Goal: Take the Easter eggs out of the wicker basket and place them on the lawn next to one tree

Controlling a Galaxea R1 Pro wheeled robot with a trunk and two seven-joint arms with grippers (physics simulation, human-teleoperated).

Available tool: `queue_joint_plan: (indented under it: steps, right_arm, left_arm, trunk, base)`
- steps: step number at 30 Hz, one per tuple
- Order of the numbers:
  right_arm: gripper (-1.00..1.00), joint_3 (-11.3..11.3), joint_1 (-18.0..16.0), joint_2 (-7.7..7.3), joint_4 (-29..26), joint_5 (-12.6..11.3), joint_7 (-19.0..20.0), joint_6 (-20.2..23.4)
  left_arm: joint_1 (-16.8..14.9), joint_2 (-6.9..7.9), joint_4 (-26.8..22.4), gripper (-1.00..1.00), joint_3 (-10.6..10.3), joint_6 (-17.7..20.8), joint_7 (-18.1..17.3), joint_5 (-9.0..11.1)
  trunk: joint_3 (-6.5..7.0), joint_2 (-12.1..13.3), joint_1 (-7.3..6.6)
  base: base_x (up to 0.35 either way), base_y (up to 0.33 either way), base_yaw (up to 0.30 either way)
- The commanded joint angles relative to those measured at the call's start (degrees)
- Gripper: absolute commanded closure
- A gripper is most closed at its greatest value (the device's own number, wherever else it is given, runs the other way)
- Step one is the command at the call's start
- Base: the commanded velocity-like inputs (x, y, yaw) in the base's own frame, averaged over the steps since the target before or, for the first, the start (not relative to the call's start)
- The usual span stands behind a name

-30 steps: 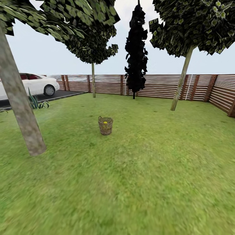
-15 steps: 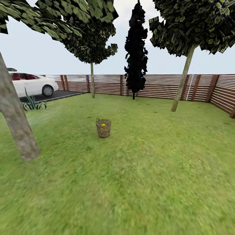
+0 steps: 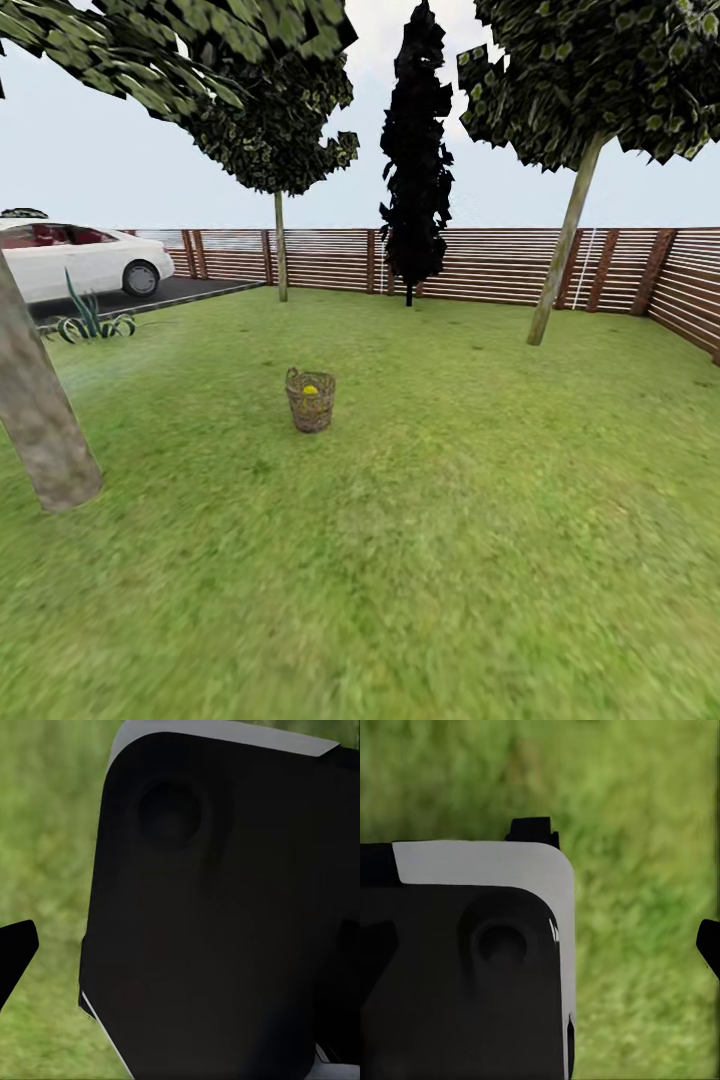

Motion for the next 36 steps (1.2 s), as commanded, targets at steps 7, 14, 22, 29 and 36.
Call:
queue_joint_plan:
  steps: [7, 14, 22, 29, 36]
  right_arm:
    - [-1.0, 0.29, -0.08, -0.08, 0.08, -0.47, 0.24, 0.09]
    - [-1.0, 0.29, -0.07, -0.01, 0.08, -0.42, 0.24, 0.09]
    - [-1.0, 0.29, -0.08, -0.01, 0.08, -0.42, 0.24, 0.09]
    - [-1.0, 0.29, -0.06, 0.0, 0.08, -0.42, 0.24, 0.09]
    - [-1.0, 0.29, -0.08, 0.0, 0.08, -0.42, 0.24, 0.09]
  left_arm:
    - [0.0, -0.04, -0.15, -1.0, 0.27, 0.36, 0.19, 0.18]
    - [0.0, -0.03, -0.15, -1.0, 0.32, 0.38, 0.19, 0.18]
    - [0.0, -0.06, -0.15, -1.0, 0.34, 0.38, 0.04, 0.18]
    - [0.0, -0.12, -0.15, -1.0, 0.34, 0.38, -0.11, 0.18]
    - [0.0, -0.08, -0.15, -1.0, 0.34, 0.38, -0.11, 0.18]
  trunk:
    - [-0.06, -0.03, 0.03]
    - [-0.06, -0.03, 0.03]
    - [-0.06, -0.03, 0.03]
    - [-0.06, -0.03, 0.03]
    - [-0.06, -0.03, 0.03]
  base:
    - [0.34, -0.097, 0.0]
    - [0.341, -0.097, 0.0]
    - [0.341, -0.097, 0.0]
    - [0.341, -0.097, 0.0]
    - [0.341, -0.097, 0.0]
